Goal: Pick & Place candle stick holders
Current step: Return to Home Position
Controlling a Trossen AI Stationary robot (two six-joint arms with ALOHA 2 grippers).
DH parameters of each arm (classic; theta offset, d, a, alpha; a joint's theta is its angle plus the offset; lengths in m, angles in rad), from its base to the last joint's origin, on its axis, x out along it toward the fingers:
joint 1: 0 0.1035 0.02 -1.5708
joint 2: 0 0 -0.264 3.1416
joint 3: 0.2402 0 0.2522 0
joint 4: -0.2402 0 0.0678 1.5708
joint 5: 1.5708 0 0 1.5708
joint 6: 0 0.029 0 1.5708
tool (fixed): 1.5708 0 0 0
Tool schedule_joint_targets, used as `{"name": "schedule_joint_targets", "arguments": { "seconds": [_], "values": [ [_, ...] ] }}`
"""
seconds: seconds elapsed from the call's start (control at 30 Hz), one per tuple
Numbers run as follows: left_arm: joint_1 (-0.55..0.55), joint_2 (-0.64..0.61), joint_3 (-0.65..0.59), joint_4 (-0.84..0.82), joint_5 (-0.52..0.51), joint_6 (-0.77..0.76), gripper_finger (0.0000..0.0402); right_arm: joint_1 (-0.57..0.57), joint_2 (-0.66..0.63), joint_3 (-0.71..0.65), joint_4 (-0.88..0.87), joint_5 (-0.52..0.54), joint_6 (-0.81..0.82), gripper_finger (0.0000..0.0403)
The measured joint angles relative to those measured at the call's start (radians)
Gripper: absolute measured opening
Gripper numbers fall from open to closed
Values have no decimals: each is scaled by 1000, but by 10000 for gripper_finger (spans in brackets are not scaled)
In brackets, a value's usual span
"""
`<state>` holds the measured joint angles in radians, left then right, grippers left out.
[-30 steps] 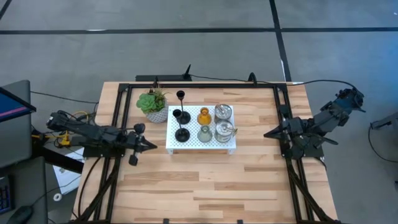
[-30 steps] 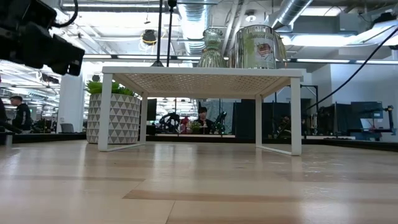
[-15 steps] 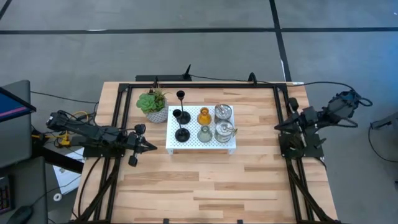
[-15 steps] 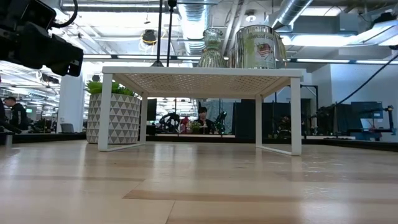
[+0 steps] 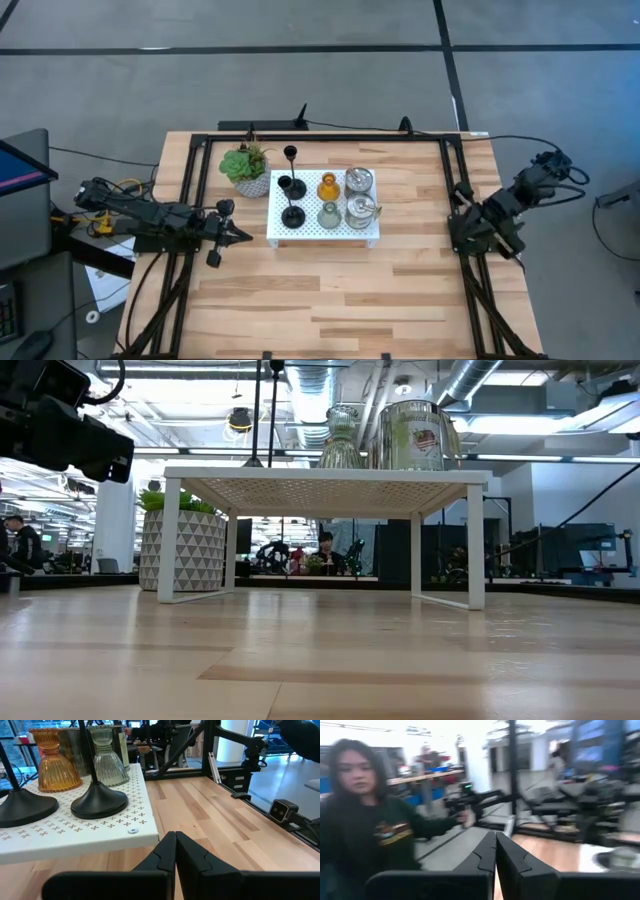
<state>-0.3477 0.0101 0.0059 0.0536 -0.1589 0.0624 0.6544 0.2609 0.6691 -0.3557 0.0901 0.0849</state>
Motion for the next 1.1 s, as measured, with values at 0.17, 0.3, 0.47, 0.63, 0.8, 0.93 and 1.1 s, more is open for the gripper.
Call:
{"name": "schedule_joint_targets", "arguments": {
  "seconds": [0.17,0.3,0.47,0.63,0.8,0.93,1.1],
  "values": [
    [0,0,0,0,0,0,8,-14,-13,0,1,168,-49,0],
    [0,0,0,0,0,0,8,-33,-13,0,7,148,-91,0],
    [0,0,0,2,0,-18,8,-61,-16,0,23,147,-121,0],
    [0,0,0,8,0,-19,8,-109,-12,-25,98,174,-219,0],
    [0,0,0,8,0,-19,8,-175,-13,-47,122,174,-248,0],
    [0,0,0,8,0,-18,8,-236,-12,-76,129,174,-216,0],
    [0,0,0,8,0,-17,8,-302,-13,-110,129,163,-168,0]
  ]
}}
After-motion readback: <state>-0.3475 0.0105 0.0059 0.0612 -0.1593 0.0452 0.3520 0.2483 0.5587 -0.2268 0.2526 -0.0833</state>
